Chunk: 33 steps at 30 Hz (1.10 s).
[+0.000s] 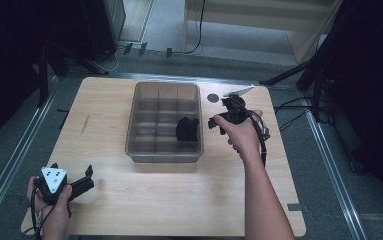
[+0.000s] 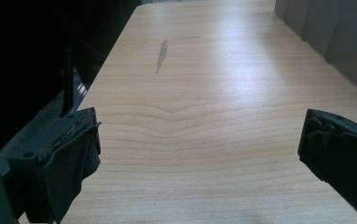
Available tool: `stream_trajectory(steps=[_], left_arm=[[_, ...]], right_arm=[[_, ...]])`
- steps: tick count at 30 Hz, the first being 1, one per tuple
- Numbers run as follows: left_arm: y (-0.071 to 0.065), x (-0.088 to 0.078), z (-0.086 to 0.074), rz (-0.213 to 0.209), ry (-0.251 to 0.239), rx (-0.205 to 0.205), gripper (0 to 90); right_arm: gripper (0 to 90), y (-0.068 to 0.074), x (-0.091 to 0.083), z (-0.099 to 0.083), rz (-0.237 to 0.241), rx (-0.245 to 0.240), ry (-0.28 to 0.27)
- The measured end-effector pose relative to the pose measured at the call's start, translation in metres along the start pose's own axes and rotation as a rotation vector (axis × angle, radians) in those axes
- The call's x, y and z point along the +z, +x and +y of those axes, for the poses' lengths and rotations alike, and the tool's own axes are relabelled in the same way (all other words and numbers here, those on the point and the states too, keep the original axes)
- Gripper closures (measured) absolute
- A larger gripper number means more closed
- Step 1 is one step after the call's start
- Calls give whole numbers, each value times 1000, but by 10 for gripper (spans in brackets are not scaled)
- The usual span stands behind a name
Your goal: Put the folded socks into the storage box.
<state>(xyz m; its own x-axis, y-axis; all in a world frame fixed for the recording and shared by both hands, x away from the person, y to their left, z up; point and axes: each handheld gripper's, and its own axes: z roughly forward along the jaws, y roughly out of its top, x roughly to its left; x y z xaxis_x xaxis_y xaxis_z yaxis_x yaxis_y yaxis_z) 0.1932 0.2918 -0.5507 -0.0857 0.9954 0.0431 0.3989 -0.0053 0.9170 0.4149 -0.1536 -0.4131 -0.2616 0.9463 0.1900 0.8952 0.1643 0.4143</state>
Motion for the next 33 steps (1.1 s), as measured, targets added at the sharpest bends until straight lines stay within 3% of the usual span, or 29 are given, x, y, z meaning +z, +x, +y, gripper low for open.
stream_trajectory(steps=[11, 27, 33], left_arm=[[0, 0, 0, 0, -1, 1, 0], [-2, 0, 0, -8, 5, 6, 0], [-3, 0, 0, -12, 5, 12, 0]], right_arm=[[0, -35, 0, -22, -57, 49, -22], [0, -67, -4, -56, -47, 53, -91], [0, -87, -1, -76, -57, 75, -105]])
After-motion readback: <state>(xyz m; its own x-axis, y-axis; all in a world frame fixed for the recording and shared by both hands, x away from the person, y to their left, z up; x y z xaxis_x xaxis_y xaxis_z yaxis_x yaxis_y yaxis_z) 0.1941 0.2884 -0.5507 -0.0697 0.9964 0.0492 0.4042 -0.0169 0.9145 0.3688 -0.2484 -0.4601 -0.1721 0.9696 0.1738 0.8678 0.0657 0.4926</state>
